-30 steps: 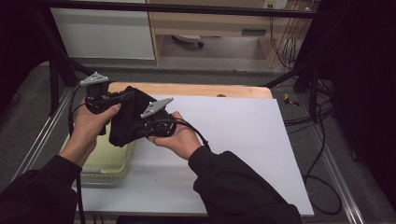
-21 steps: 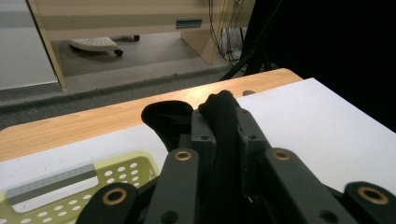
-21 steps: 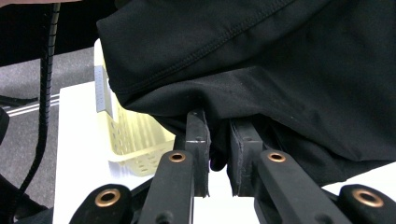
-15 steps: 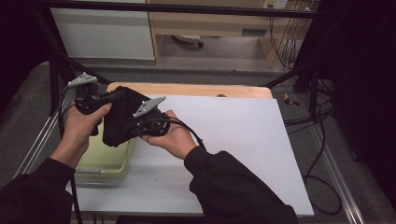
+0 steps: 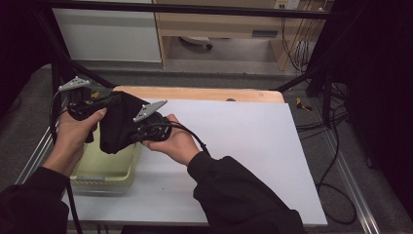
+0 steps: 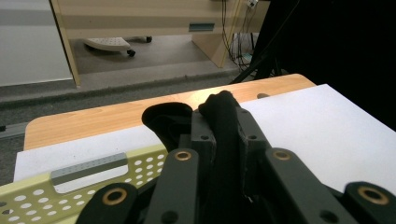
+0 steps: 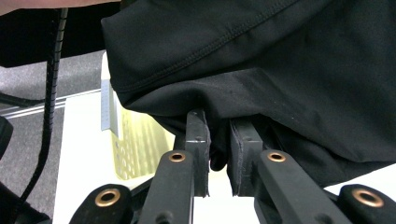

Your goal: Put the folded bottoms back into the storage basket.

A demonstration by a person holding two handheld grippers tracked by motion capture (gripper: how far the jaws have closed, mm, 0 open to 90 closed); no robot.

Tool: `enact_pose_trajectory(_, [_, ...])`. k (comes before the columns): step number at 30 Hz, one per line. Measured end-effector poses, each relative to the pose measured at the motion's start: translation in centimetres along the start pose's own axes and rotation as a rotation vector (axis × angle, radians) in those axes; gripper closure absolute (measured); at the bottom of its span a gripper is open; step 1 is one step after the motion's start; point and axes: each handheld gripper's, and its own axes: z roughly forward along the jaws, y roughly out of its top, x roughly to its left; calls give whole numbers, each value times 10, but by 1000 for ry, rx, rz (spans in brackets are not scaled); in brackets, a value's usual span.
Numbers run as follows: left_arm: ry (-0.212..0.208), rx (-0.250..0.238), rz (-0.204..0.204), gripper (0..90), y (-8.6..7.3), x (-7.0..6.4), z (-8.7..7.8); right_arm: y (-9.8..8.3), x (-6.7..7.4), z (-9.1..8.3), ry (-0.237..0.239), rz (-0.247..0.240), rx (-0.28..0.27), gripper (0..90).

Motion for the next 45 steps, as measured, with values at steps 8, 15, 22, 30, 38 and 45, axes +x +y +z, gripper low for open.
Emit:
enact_pose_trajectory(8, [-4,-3,-23,807,-4,12,-1,3,0,9,1,-1,-2,804])
enact_pose_trajectory(15, [-4,-6,-31,807,-5,19,-1,6,0,18,1,-1,-4,804])
enact_pose_trajectory(22, [-1,-6,-29,807,-6,20,0,8,2,27,0,4,-9,804])
enact_pose_trajectory(30, [6,-8,-23,806,-7,21,-3,12,5,33,9,-9,-12,804])
enact_pose_trajectory(38, [17,-10,-33,806,-10,29,-6,13,7,40,28,-13,-21,804])
enact_pose_trajectory(45, [16,-7,-34,806,-12,32,-7,13,8,43,22,-15,-14,804])
